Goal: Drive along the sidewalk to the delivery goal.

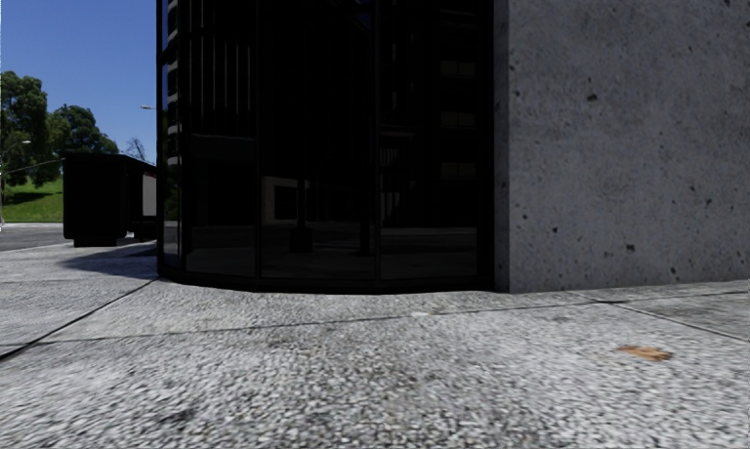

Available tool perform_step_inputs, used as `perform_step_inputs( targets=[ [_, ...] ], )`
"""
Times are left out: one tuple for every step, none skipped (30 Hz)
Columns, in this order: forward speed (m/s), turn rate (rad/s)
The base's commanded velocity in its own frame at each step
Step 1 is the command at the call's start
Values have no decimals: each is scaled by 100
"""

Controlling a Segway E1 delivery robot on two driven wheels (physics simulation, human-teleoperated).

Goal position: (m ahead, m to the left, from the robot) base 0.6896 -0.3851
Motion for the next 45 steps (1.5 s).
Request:
perform_step_inputs(
  targets=[
    [109,0],
    [109,0],
    [109,0],
    [107,0],
    [102,0],
    [99,0],
    [99,0],
    [98,0],
    [97,0],
    [97,0],
    [96,0],
    [96,0],
    [95,0],
    [92,0],
    [90,0],
    [88,0],
    [88,0],
    [81,0],
    [53,0],
    [0,0],
    [0,0],
    [0,0],
    [0,0],
    [0,0],
    [0,0],
    [0,0],
    [0,0],
    [0,0],
    [0,0],
    [0,0],
    [0,0],
    [0,0],
    [0,0],
    [0,0],
    [0,0],
    [0,0],
    [0,0],
    [0,0],
    [0,0],
    [0,0],
    [0,0],
    [0,0],
    [0,0],
    [0,0],
    [0,0]
  ],
)
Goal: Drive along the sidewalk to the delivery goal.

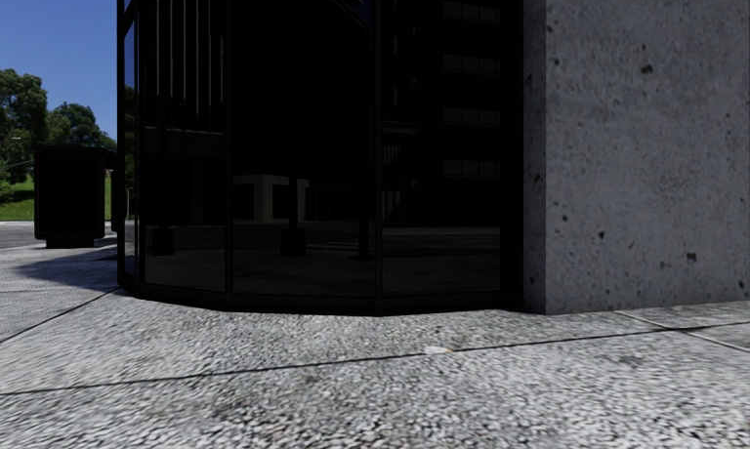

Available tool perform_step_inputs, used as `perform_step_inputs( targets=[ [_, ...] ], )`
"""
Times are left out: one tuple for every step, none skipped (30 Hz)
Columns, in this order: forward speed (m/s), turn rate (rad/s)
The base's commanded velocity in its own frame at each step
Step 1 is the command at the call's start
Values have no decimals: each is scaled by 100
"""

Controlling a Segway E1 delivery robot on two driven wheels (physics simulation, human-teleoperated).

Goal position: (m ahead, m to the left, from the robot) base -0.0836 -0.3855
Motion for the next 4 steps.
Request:
perform_step_inputs(
  targets=[
    [0,0],
    [0,0],
    [0,0],
    [0,0]
  ],
)
